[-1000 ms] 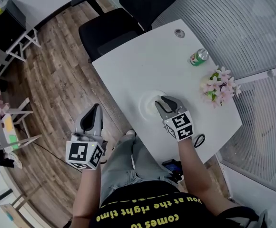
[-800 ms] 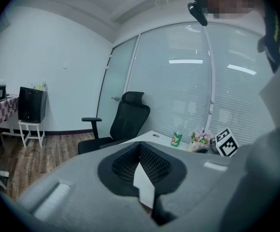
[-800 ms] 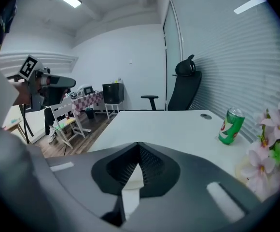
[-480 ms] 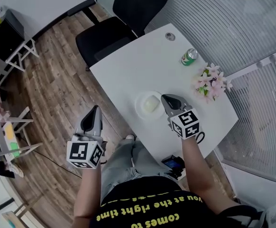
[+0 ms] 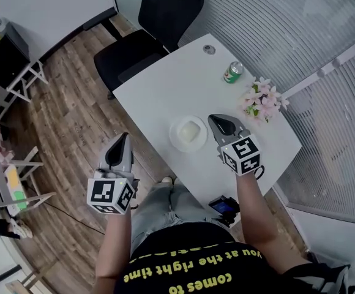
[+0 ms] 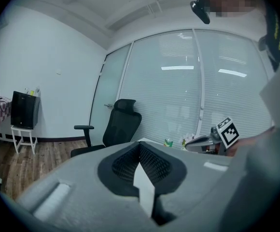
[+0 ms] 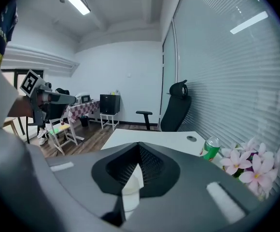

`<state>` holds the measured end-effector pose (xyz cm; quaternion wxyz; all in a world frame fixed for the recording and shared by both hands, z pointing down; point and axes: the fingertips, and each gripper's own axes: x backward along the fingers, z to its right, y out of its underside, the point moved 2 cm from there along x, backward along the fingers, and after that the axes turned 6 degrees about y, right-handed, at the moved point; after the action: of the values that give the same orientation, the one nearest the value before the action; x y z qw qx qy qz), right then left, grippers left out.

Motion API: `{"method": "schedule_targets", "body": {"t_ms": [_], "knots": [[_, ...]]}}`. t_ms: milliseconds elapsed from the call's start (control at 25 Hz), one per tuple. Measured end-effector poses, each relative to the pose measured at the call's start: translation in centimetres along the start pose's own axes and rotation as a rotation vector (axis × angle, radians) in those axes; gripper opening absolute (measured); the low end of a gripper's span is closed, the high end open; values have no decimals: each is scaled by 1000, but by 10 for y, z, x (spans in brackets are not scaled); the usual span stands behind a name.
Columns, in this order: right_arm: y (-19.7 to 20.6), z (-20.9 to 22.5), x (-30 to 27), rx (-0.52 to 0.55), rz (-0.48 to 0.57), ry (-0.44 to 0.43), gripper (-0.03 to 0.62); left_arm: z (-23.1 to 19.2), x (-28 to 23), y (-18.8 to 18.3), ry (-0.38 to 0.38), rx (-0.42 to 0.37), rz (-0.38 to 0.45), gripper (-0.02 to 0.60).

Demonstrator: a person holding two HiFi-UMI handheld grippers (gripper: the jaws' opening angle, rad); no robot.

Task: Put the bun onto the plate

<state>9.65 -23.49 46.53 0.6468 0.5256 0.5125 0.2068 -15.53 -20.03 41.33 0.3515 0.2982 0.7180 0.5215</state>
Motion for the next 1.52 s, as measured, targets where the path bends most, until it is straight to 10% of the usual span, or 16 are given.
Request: {"method": "schedule_targets", "body": {"t_ms": [1520], "knots": [[-65,42,95,-164,279,243,6,25,-16,-29,124,-65,31,0]]}}
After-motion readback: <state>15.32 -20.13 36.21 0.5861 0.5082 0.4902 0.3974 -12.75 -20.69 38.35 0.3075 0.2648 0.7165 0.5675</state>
